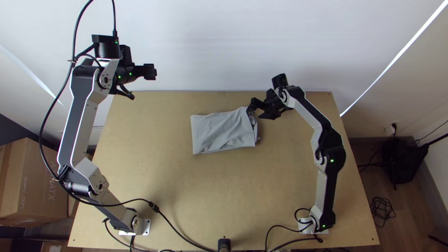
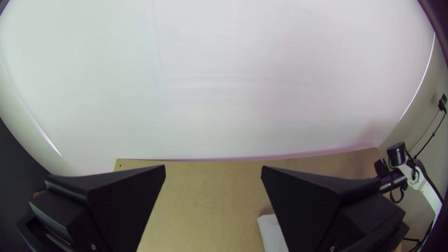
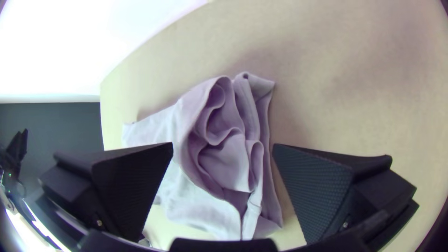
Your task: Fold the t-shirt
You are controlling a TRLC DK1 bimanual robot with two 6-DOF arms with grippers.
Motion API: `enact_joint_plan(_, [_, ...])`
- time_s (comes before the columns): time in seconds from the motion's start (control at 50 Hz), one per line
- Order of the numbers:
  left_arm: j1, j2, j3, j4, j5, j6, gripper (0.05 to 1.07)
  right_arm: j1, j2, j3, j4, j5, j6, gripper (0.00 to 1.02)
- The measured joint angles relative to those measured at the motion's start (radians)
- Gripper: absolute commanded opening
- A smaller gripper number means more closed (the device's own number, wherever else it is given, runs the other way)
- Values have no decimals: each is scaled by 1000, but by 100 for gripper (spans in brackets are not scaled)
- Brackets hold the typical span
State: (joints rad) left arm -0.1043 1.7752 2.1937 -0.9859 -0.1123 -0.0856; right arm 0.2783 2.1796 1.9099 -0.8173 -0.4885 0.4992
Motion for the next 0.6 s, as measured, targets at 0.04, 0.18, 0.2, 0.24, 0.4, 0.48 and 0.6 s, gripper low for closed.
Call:
enact_joint_plan(0.04, [0,0,0,0,0,0,103,0,-14,-6,5,3,5,98])
enact_joint_plan(0.18, [0,0,0,0,0,0,103,3,-48,-35,8,2,6,98])
enact_joint_plan(0.2, [0,0,0,0,0,0,103,5,-51,-39,8,2,6,98])
enact_joint_plan(0.24, [0,0,0,0,0,0,103,11,-52,-47,8,3,5,98])
enact_joint_plan(0.4, [0,0,0,0,0,0,103,50,-49,-58,5,3,-11,98])
enact_joint_plan(0.48, [2,0,0,0,0,0,103,68,-39,-57,5,2,-18,97])
enact_joint_plan(0.6, [11,-2,0,-1,0,1,103,74,10,-37,4,2,-29,97])
